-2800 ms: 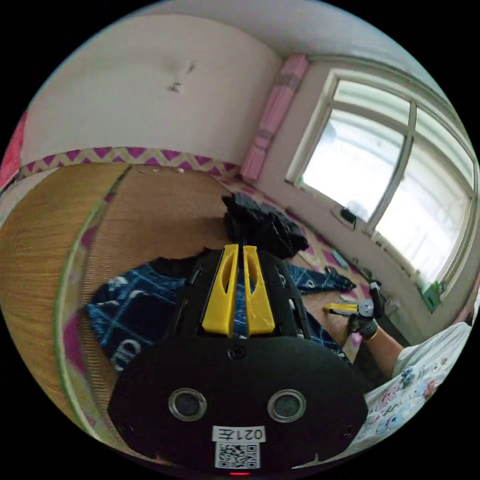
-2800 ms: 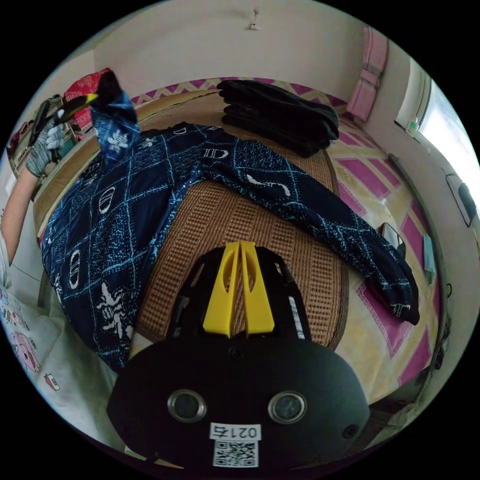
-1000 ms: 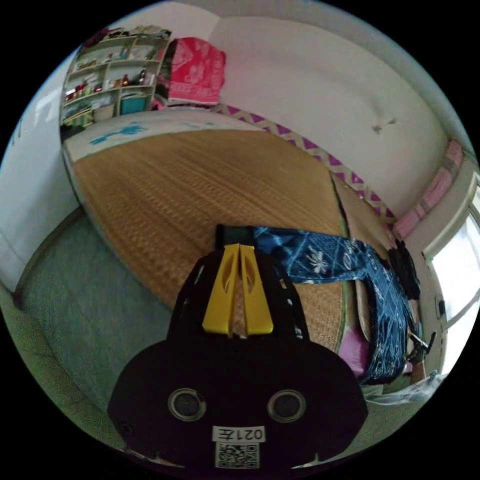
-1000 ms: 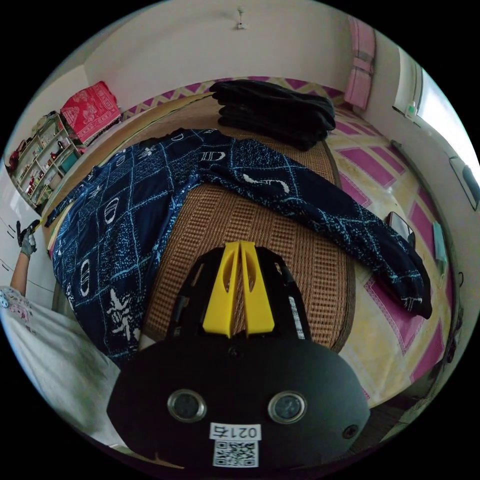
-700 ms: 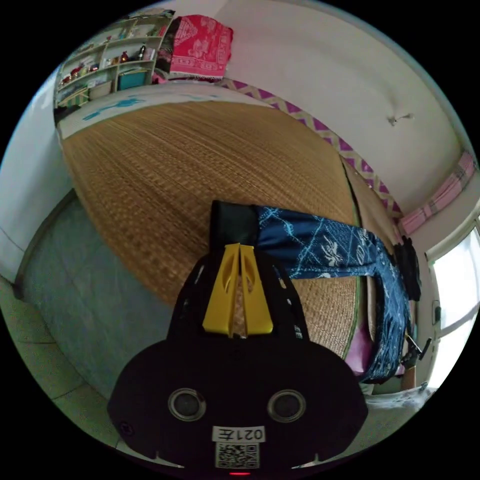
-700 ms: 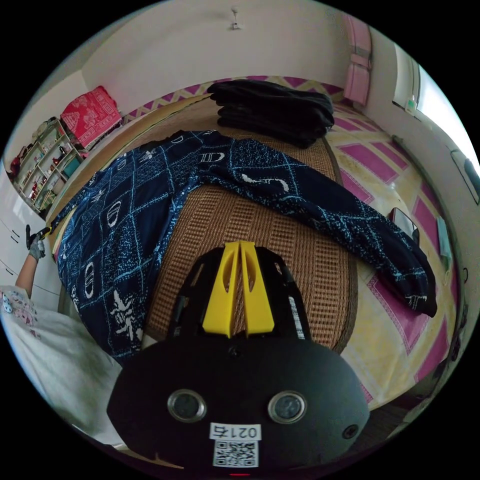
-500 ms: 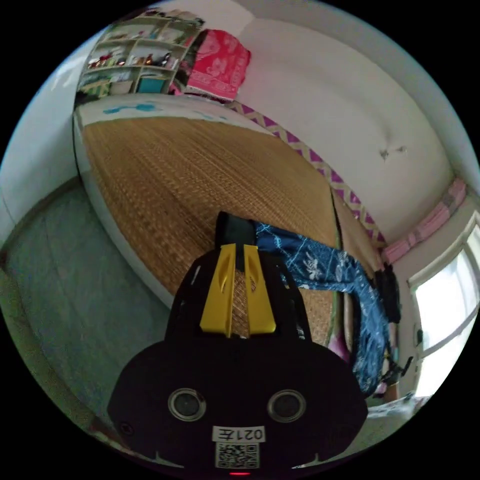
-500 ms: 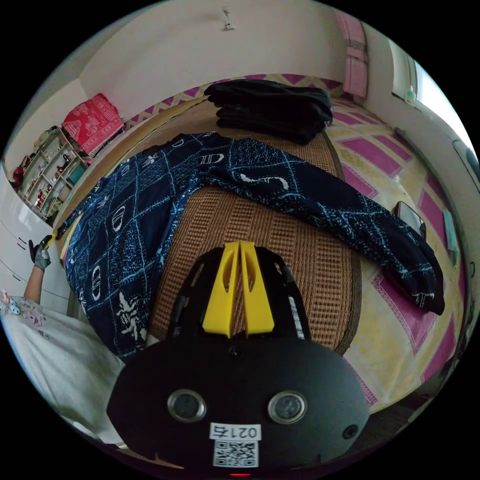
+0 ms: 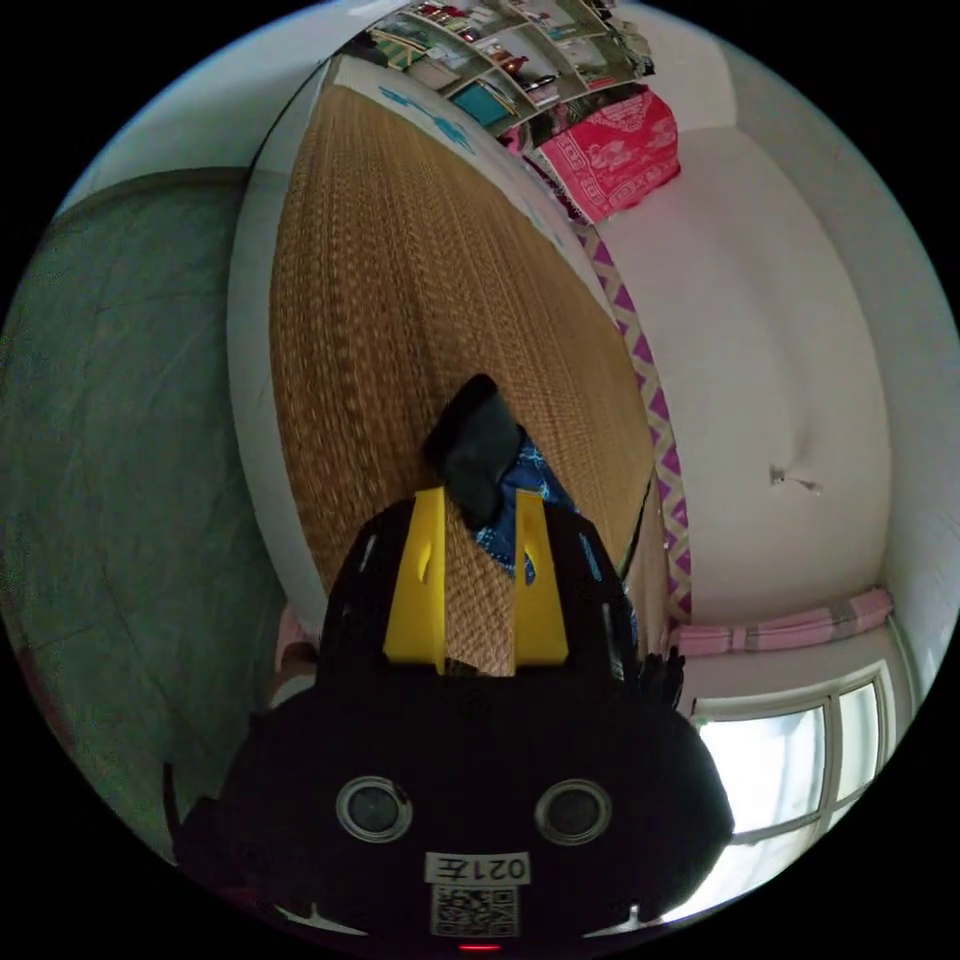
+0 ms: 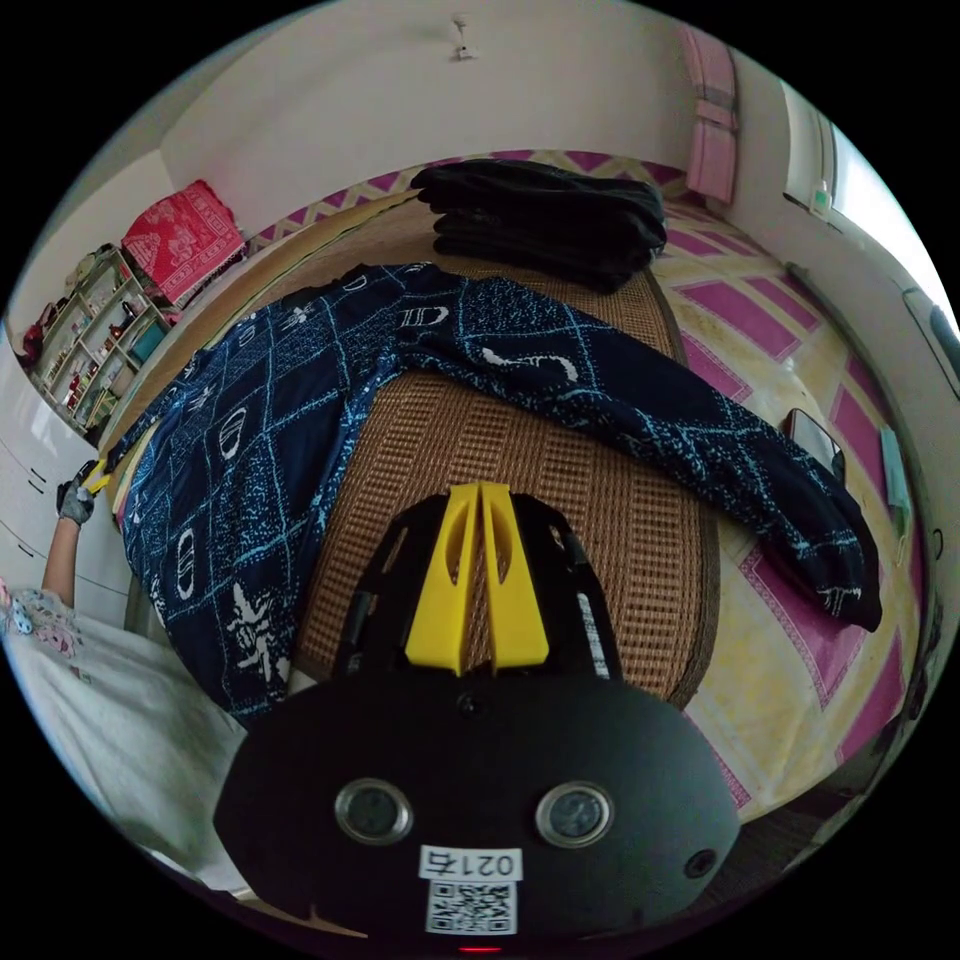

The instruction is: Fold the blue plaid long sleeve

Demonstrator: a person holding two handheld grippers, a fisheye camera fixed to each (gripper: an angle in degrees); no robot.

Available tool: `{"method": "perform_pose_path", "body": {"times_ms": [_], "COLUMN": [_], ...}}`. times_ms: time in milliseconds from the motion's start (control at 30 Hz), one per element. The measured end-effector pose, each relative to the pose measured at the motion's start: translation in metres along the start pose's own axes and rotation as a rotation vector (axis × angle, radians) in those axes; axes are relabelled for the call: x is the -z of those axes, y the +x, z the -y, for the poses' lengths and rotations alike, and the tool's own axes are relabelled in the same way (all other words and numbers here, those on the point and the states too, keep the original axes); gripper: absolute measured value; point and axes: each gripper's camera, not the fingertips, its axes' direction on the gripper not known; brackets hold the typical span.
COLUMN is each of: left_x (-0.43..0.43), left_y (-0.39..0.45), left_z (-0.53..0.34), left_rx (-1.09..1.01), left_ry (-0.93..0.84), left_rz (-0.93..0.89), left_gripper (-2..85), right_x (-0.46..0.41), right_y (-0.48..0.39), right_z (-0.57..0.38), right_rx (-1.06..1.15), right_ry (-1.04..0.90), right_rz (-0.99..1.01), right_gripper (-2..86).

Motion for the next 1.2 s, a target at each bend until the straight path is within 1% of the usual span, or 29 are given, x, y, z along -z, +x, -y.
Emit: {"method": "perform_pose_path", "body": {"times_ms": [133, 200, 267, 333, 433, 500, 533, 667, 700, 733, 800, 833, 900, 933, 1000, 1033, 1100, 1133, 1200], "left_x": [-0.016, -0.022, -0.027, -0.028, -0.023, -0.016, -0.014, -0.005, -0.008, -0.011, -0.03, -0.037, -0.071, -0.08, -0.123, -0.134, -0.184, -0.197, -0.251], "left_y": [0.016, 0.027, 0.034, 0.048, 0.101, 0.166, 0.185, 0.333, 0.38, 0.403, 0.49, 0.51, 0.585, 0.602, 0.661, 0.673, 0.715, 0.724, 0.754], "left_z": [-0.013, -0.028, -0.038, -0.05, -0.078, -0.107, -0.115, -0.189, -0.216, -0.23, -0.291, -0.307, -0.373, -0.391, -0.459, -0.475, -0.542, -0.559, -0.627], "left_rx": [0.025, 0.034, 0.028, -0.001, -0.136, -0.284, -0.321, -0.596, -0.682, -0.722, -0.856, -0.886, -1.002, -1.029, -1.115, -1.131, -1.18, -1.191, -1.227], "left_ry": [0.035, 0.084, 0.089, 0.108, 0.138, 0.172, 0.181, 0.226, 0.214, 0.202, 0.157, 0.141, 0.098, 0.087, 0.032, 0.013, -0.057, -0.08, -0.167], "left_rz": [-0.003, 0.031, -0.01, -0.05, -0.044, -0.038, -0.045, -0.148, -0.183, -0.194, -0.232, -0.24, -0.24, -0.242, -0.264, -0.271, -0.302, -0.307, -0.323], "left_gripper": [6.4, 2.0, 0.1, -0.5, -0.9, -0.9, -0.9, -1.0, -1.0, -1.0, -1.0, -1.0, -1.0, -1.0, -1.0, -1.0, -0.9, -0.9, -0.9], "right_x": [0.001, 0.002, 0.003, 0.004, 0.006, 0.007, 0.008, 0.011, 0.011, 0.012, 0.013, 0.014, 0.016, 0.017, 0.019, 0.02, 0.022, 0.024, 0.026], "right_y": [-0.003, -0.003, -0.002, 0.0, 0.002, 0.003, 0.004, 0.004, 0.004, 0.005, 0.006, 0.006, 0.006, 0.007, 0.008, 0.009, 0.012, 0.015, 0.019], "right_z": [0.002, 0.003, 0.005, 0.006, 0.008, 0.009, 0.009, 0.012, 0.012, 0.013, 0.014, 0.014, 0.015, 0.016, 0.017, 0.018, 0.019, 0.019, 0.02], "right_rx": [0.008, 0.008, 0.005, 0.001, -0.004, -0.008, -0.009, -0.007, -0.008, -0.009, -0.011, -0.01, -0.009, -0.008, -0.008, -0.009, -0.015, -0.021, -0.031], "right_ry": [0.001, 0.001, 0.001, 0.001, 0.001, 0.001, 0.001, 0.001, 0.001, 0.0, 0.001, 0.001, 0.001, 0.001, 0.001, 0.001, 0.001, 0.001, 0.001], "right_rz": [-0.016, -0.017, -0.01, -0.003, 0.01, 0.017, 0.019, 0.016, 0.016, 0.016, 0.019, 0.019, 0.018, 0.016, 0.016, 0.018, 0.029, 0.039, 0.053], "right_gripper": [-0.6, -0.6, -0.6, -0.6, -0.6, -0.6, -0.6, -0.6, -0.7, -0.7, -0.7, -0.6, -0.6, -0.6, -0.6, -0.6, -0.6, -0.6, -0.6]}}
